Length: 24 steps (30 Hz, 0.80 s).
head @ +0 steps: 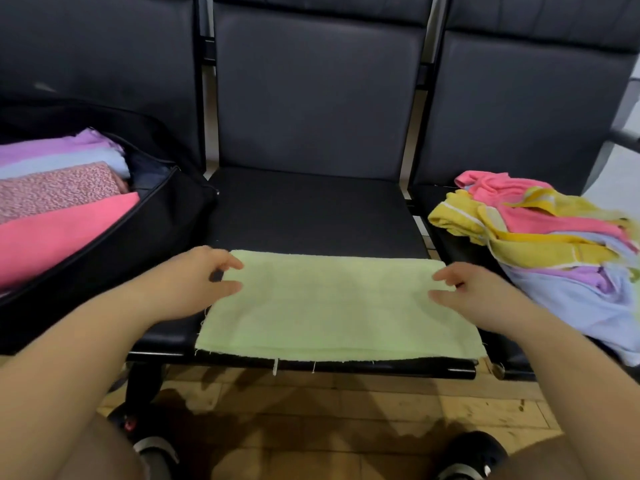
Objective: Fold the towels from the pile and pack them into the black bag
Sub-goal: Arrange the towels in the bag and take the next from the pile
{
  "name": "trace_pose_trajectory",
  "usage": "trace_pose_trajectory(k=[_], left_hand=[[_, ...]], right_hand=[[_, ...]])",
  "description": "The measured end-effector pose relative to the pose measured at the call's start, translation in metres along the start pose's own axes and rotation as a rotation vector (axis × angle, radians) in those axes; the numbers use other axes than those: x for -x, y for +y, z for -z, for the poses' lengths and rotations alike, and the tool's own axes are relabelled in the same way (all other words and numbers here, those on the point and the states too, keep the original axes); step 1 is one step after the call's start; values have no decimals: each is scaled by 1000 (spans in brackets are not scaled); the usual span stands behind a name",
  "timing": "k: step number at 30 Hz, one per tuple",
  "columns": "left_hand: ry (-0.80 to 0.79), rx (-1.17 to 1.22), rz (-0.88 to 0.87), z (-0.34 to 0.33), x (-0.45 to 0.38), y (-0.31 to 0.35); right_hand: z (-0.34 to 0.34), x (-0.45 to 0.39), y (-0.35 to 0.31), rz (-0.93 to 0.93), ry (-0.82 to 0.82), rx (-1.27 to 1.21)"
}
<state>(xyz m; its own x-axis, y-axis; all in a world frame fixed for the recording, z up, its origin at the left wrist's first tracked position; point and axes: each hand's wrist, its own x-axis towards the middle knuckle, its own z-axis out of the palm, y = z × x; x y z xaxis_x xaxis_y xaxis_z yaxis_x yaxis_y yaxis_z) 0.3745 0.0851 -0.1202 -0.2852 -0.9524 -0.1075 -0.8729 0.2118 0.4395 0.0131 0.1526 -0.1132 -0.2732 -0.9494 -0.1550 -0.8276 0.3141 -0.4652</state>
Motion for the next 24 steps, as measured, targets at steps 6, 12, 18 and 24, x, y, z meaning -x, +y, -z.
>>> trace_pose_trajectory(k=[6, 12, 18, 24], left_hand=[[-331, -276, 20, -44, -14, 38], [-271, -301, 72, -63, -63, 36], [-153, -271, 27, -70, -91, 29], [-81, -135, -166, -36, -95, 30]], right_hand=[[-53, -16, -35, -6, -293, 229], [-74, -62, -36, 0, -216, 358], [-79, -96, -36, 25, -95, 348], [-85, -77, -71, 404, 7, 93]])
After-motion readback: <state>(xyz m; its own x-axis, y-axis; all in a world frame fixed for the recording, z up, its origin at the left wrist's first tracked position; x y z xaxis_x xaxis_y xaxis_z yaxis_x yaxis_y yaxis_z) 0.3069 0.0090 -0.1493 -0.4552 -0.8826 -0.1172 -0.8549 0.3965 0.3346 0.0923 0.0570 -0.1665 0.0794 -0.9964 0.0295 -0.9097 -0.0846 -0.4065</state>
